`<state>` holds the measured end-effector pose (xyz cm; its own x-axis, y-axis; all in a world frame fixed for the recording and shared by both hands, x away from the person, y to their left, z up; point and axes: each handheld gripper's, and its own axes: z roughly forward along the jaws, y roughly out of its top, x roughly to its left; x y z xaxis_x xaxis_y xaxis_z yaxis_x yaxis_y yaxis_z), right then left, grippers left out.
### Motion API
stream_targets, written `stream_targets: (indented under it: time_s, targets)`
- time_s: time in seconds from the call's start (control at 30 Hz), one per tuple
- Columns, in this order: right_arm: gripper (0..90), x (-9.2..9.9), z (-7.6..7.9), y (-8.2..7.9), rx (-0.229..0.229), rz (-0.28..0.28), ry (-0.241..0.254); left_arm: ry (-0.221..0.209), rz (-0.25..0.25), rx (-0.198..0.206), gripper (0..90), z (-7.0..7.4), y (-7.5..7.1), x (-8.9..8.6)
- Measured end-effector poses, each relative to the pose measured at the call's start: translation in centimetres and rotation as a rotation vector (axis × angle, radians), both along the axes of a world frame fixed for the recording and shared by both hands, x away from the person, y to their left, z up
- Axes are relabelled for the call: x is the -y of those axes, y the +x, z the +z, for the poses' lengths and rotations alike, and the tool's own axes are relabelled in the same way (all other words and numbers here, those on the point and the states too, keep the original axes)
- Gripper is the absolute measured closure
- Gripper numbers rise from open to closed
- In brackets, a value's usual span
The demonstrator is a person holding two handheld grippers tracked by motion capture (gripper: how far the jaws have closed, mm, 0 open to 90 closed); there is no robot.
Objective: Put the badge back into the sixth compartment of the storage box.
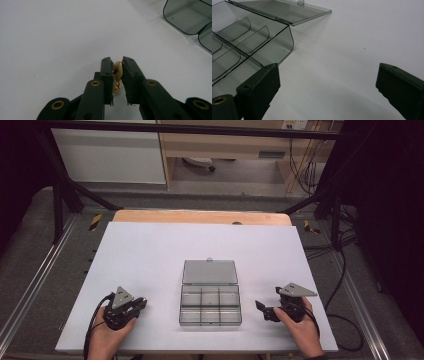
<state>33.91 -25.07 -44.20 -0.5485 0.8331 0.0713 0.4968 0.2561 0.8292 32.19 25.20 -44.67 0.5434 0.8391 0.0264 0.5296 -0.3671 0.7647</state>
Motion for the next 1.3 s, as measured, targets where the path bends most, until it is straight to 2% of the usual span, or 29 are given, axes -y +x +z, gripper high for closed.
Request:
stream_targets:
  time_s: [0.13, 0.2, 0.4, 0.63, 0.8, 0.97, 1.3]
  targets:
    - [5.7, 0.04, -0.06, 0.05, -0.005, 0.002, 0.001, 0.000, 0.015, 0.002, 81.8, 0.07, -0.05, -0.22]
    - [5.7, -0.01, -0.06, 0.04, -0.007, 0.006, 0.000, 0.021, 0.024, 0.004, 82.0, 0.06, -0.06, -0.28]
    - [5.7, -0.07, -0.05, 0.04, -0.008, 0.007, 0.003, 0.051, 0.037, -0.024, 80.8, -0.52, 0.44, -0.35]
    - [5.7, -0.09, -0.04, 0.04, -0.007, 0.009, 0.001, 0.032, 0.041, -0.028, 81.6, -0.73, 0.78, -0.55]
    - [5.7, -0.15, -0.04, 0.04, -0.007, 0.015, -0.003, 0.043, 0.037, -0.021, 83.5, -0.74, 0.72, -0.52]
    - [5.7, -0.15, -0.03, 0.03, -0.007, 0.013, 0.001, 0.030, 0.032, -0.023, 83.8, -0.72, 0.66, -0.57]
    - [5.6, -0.17, -0.09, 0.05, -0.004, 0.014, -0.006, 0.014, 0.033, 0.005, 83.9, -0.27, 0.37, -0.52]
